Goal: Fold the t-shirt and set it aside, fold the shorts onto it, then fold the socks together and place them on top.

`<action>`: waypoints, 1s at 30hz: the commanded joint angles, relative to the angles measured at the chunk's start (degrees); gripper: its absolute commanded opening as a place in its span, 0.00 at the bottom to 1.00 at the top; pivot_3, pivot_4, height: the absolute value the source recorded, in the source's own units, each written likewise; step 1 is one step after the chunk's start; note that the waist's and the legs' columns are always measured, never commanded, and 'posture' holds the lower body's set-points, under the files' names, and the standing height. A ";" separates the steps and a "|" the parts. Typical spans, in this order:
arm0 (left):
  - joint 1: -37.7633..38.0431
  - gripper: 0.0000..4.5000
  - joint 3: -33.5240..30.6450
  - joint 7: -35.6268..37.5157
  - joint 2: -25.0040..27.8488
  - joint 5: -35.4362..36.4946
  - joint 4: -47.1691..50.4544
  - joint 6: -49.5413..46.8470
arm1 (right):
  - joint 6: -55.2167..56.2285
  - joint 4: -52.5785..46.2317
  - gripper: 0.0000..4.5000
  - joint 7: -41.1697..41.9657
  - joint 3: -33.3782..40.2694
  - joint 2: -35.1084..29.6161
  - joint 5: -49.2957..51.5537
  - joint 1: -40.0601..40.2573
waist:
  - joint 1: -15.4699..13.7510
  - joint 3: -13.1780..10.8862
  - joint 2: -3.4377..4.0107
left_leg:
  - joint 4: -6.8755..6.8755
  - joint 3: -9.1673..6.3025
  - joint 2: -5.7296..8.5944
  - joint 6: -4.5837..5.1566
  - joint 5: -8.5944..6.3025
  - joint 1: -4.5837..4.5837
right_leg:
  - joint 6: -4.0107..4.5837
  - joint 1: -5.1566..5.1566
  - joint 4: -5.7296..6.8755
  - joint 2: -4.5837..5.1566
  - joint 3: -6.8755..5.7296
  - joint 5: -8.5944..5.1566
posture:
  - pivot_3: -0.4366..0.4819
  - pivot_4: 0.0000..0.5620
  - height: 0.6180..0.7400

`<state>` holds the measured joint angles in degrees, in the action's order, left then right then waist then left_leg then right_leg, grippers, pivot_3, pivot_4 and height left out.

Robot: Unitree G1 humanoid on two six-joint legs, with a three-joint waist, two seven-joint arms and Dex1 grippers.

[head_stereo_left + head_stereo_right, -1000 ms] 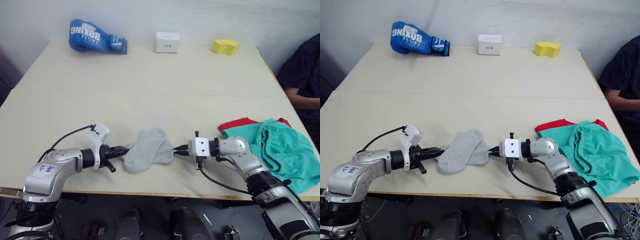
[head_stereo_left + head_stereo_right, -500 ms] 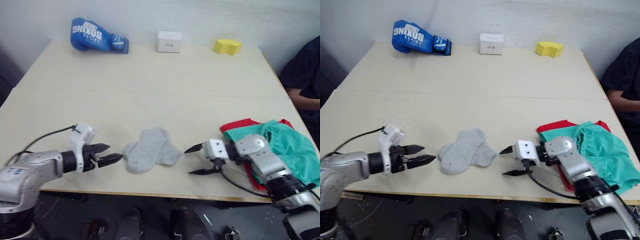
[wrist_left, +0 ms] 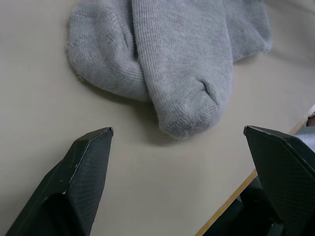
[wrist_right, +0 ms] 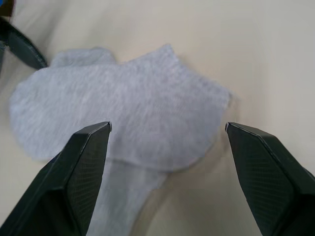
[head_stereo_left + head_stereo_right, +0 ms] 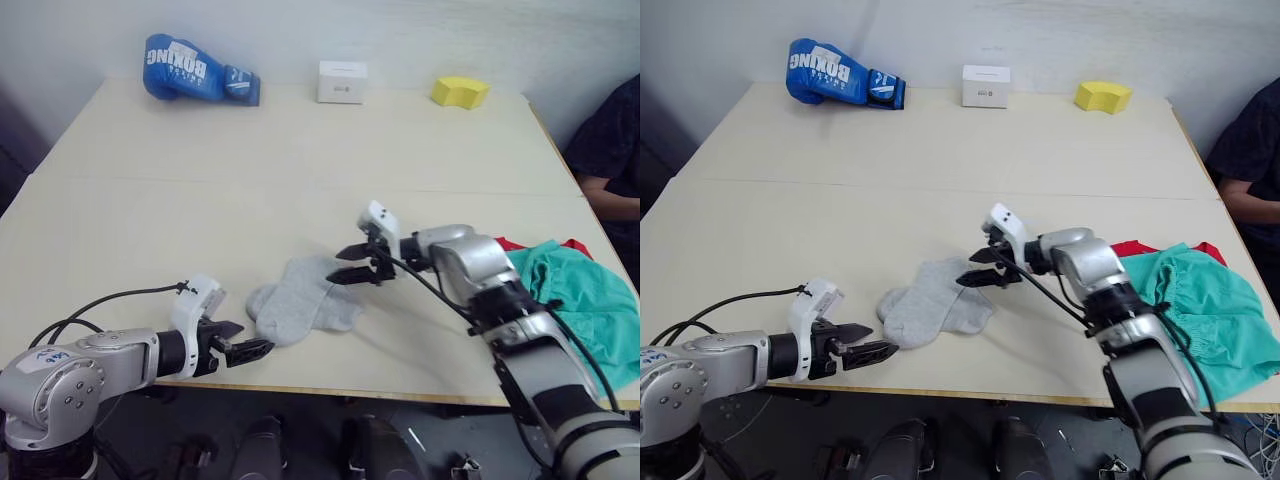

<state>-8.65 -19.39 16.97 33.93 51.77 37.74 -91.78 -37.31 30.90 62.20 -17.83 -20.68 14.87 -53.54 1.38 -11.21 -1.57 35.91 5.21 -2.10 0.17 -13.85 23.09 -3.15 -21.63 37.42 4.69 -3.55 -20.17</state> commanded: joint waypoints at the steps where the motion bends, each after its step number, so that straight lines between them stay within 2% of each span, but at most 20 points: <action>1: 1.48 1.00 3.04 -5.63 -0.98 1.05 -1.64 -0.72 | 4.06 8.06 0.84 -2.45 -0.18 2.71 -3.99 -3.44 | 0.19 0.03 0.04 | 0.04 0.00 0.02 0.02 0.00 0.00 | -0.06 0.03 0.00 0.01 0.01 0.03 | 0.48 0.27 1.00; 5: 1.59 1.00 3.76 -10.67 -4.04 1.31 -2.15 -0.72 | 7.73 14.45 0.84 -2.42 0.56 6.39 -5.90 -5.52 | 0.33 0.23 0.31 | 0.07 0.04 0.07 -0.10 -0.03 -0.17 | -0.17 0.17 -0.01 0.03 0.08 0.30 | 0.48 0.27 1.00; 6: 1.57 1.00 3.83 -11.57 -4.59 1.43 -2.26 -0.72 | 8.41 15.33 0.75 -2.29 0.83 6.92 -6.22 -5.77 | 0.34 0.30 0.38 | 0.06 0.06 0.07 -0.10 0.02 -0.25 | -0.15 0.23 -0.01 0.02 0.10 0.37 | 0.48 0.27 1.00; 9: 1.59 0.86 4.57 -13.43 -5.10 -0.54 -2.53 -0.72 | 9.17 15.12 0.55 -0.05 0.89 7.70 -6.64 -5.27 | 0.31 0.34 0.44 | 0.00 0.09 0.07 -0.12 0.06 -0.53 | -0.14 0.45 -0.01 0.01 0.16 0.41 | 0.48 0.27 1.00; 16: 2.24 0.37 4.73 -13.48 -5.63 -1.93 -2.54 -0.72 | 14.82 15.97 0.00 -3.44 3.15 8.77 -8.11 -4.48 | 0.25 0.37 0.49 | -0.41 0.15 0.12 -0.21 0.11 -0.63 | -0.14 0.48 -0.32 0.01 0.20 0.41 | 0.48 0.27 1.00; 21: -0.06 0.02 1.98 -10.22 -4.81 -2.24 -2.66 0.27 | 18.60 13.92 0.00 -4.32 4.34 7.84 -8.96 -3.73 | 0.28 0.37 0.49 | -0.60 0.18 0.14 -0.25 0.13 -0.59 | -0.14 0.41 -0.46 0.01 0.20 0.41 | 0.48 0.27 1.00; 25: -2.32 0.01 -0.29 -2.04 0.31 -1.19 -3.45 7.99 | 16.10 5.52 0.00 -3.07 6.02 5.26 -7.10 -0.80 | 0.28 0.34 0.44 | -0.66 0.15 0.13 -0.57 0.34 -0.03 | -0.14 -0.14 -0.49 -0.02 0.16 0.41 | 0.48 0.27 1.00; 30: -4.20 0.01 -2.54 7.09 7.12 1.68 -6.56 10.08 | 8.75 -7.10 0.00 -3.44 8.85 2.59 -3.49 4.27 | 0.50 0.31 0.40 | -0.83 0.31 0.12 -0.47 0.58 0.46 | -0.15 -0.73 -0.49 -0.06 0.28 0.41 | 0.48 0.27 1.00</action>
<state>-12.81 -20.38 20.68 39.11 51.75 31.41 -82.75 -26.62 28.89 58.97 -10.89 -17.47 9.32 -49.95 1.88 -10.89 -1.18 35.07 5.54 -2.03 -0.28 -13.25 23.59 -3.30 -22.43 36.92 4.58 -3.25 -19.76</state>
